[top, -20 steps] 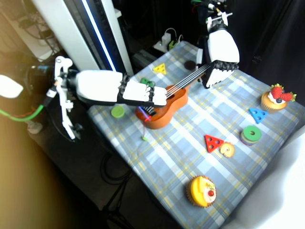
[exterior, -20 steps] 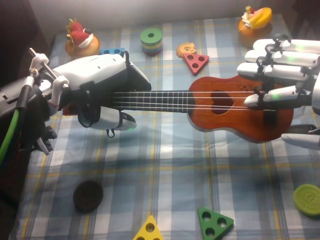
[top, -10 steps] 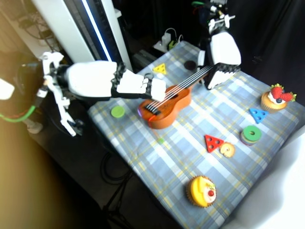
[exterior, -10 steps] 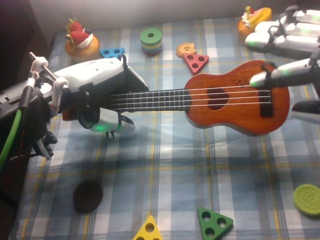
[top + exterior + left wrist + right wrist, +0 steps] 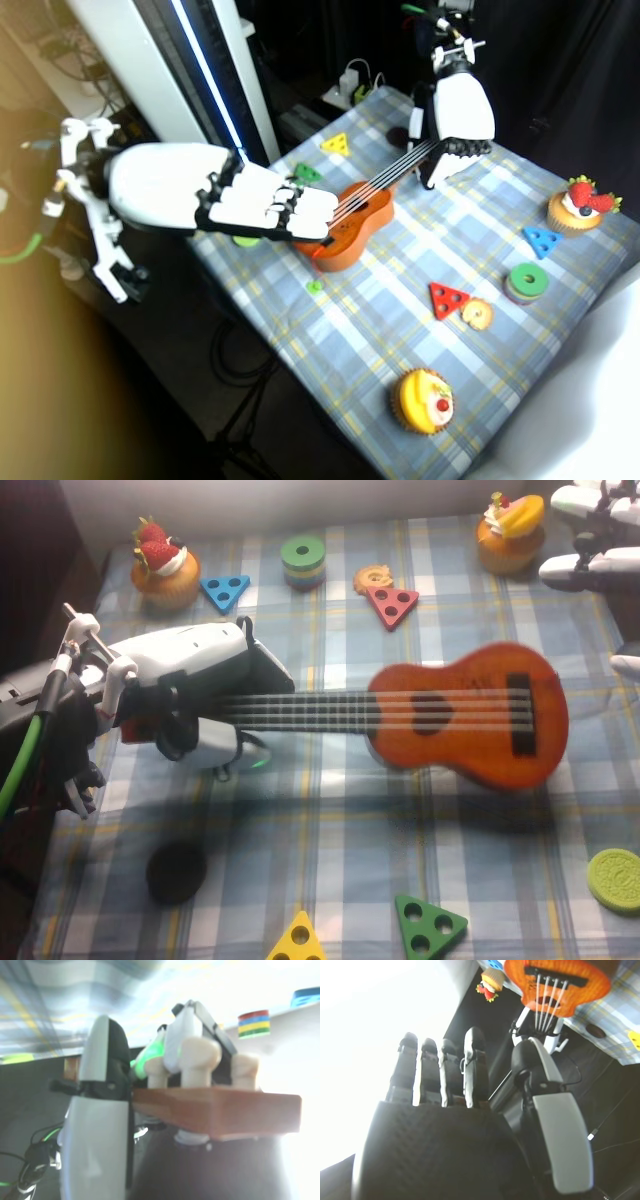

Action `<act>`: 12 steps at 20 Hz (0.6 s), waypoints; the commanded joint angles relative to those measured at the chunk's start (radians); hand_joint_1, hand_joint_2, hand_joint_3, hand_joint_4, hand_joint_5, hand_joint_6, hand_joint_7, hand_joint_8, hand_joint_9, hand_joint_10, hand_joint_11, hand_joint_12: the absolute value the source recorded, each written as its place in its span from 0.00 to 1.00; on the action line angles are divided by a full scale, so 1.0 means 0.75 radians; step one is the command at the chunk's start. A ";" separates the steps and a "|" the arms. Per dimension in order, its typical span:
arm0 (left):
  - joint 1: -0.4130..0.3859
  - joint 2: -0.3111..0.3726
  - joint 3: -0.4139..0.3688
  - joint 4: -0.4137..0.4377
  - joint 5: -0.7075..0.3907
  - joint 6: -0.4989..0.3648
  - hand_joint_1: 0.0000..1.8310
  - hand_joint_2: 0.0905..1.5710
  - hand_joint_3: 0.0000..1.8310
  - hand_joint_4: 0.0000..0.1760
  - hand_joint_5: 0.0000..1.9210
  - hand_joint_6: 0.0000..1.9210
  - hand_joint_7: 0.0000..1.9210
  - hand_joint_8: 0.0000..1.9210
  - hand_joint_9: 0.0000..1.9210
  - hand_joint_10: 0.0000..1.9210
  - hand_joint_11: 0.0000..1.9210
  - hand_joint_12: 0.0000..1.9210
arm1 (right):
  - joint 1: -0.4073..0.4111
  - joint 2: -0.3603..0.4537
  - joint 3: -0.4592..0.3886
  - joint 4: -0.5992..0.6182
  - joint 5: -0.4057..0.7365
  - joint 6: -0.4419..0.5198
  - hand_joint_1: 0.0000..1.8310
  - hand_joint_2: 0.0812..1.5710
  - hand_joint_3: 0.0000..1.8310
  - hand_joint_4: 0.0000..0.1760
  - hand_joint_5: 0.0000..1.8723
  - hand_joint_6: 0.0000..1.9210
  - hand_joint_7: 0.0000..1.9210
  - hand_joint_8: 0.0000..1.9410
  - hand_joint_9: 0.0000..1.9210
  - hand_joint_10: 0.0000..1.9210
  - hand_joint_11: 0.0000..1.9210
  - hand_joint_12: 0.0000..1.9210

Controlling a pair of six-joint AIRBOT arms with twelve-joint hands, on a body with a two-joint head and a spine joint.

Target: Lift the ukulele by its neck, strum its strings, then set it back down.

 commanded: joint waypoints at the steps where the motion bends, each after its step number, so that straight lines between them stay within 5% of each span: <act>1: -0.017 0.015 -0.009 0.006 -0.155 -0.013 0.59 0.77 0.02 0.00 0.38 0.74 0.41 0.99 0.54 1.00 0.59 1.00 | 0.006 0.008 0.000 0.028 0.175 -0.006 0.24 0.86 0.00 0.00 0.25 0.01 0.04 0.00 0.00 0.00 0.00 0.00; 2: -0.017 0.020 -0.014 0.010 -0.159 -0.013 0.59 0.77 0.02 0.00 0.38 0.74 0.41 0.99 0.54 1.00 0.59 1.00 | 0.005 0.008 0.000 0.029 0.175 -0.006 0.24 0.86 0.00 0.00 0.25 0.01 0.04 0.00 0.00 0.00 0.00 0.00; 3: -0.019 0.028 -0.024 0.021 -0.163 -0.013 0.62 0.81 0.01 0.00 0.33 0.72 0.36 0.88 0.38 1.00 0.41 1.00 | 0.005 0.007 0.000 0.031 0.177 -0.007 0.24 0.86 0.00 0.00 0.26 0.01 0.04 0.01 0.00 0.00 0.00 0.00; 4: -0.019 0.032 -0.029 0.023 -0.168 -0.013 0.62 0.81 0.01 0.00 0.33 0.72 0.36 0.88 0.38 1.00 0.41 1.00 | 0.005 0.007 0.000 0.032 0.178 -0.008 0.24 0.86 0.00 0.00 0.26 0.01 0.04 0.01 0.00 0.00 0.00 0.00; 5: -0.019 0.037 -0.033 0.023 -0.176 -0.013 0.52 0.83 0.00 0.00 0.30 0.81 0.21 0.84 0.23 0.99 0.26 1.00 | 0.005 0.006 0.000 0.033 0.178 -0.008 0.27 0.86 0.00 0.00 0.25 0.01 0.04 0.00 0.00 0.00 0.00 0.00; 6: -0.019 0.043 -0.039 0.024 -0.189 -0.012 0.52 0.83 0.00 0.00 0.30 0.81 0.21 0.84 0.23 0.99 0.26 1.00 | 0.003 0.006 0.000 0.035 0.180 -0.008 0.27 0.86 0.00 0.00 0.25 0.01 0.04 0.00 0.00 0.00 0.00 0.00; 7: -0.015 0.053 -0.050 0.024 -0.210 -0.013 0.50 0.77 0.00 0.00 0.11 0.43 0.11 0.51 0.07 0.79 0.07 1.00 | 0.000 0.006 0.000 0.038 0.185 -0.008 0.28 0.86 0.00 0.00 0.23 0.00 0.03 0.00 0.00 0.00 0.00 0.00; 8: -0.010 0.067 -0.063 0.024 -0.230 -0.013 0.50 0.77 0.00 0.00 0.11 0.43 0.11 0.51 0.07 0.79 0.07 1.00 | -0.005 0.007 0.000 0.043 0.191 -0.008 0.28 0.86 0.00 0.00 0.23 0.00 0.03 0.00 0.00 0.00 0.00 0.00; 9: 0.001 0.092 -0.086 0.027 -0.267 -0.012 0.46 0.73 0.00 0.00 0.11 0.13 0.08 0.16 0.01 0.42 0.00 0.80 | -0.011 0.008 -0.001 0.052 0.202 -0.010 0.26 0.86 0.00 0.00 0.19 0.00 0.03 0.00 0.00 0.00 0.00 0.00; 10: 0.011 0.117 -0.107 0.028 -0.300 -0.012 0.46 0.73 0.00 0.00 0.11 0.13 0.08 0.16 0.01 0.42 0.00 0.80 | -0.018 0.011 -0.004 0.062 0.216 -0.016 0.26 0.86 0.00 0.00 0.19 0.00 0.03 0.00 0.00 0.00 0.00 0.00; 11: 0.018 0.135 -0.119 0.028 -0.325 -0.013 0.45 0.68 0.00 0.11 0.06 0.01 0.00 0.01 0.00 0.02 0.00 0.08 | -0.025 0.016 -0.008 0.074 0.228 -0.026 0.29 0.87 0.00 0.00 0.16 0.00 0.04 0.00 0.00 0.00 0.00 0.00; 12: 0.020 0.155 -0.131 0.028 -0.348 -0.013 0.42 0.68 0.00 0.16 0.03 0.00 0.00 0.00 0.00 0.00 0.00 0.02 | -0.036 0.023 -0.015 0.090 0.244 -0.038 0.32 0.89 0.01 0.00 0.14 0.00 0.04 0.00 0.00 0.00 0.00 0.00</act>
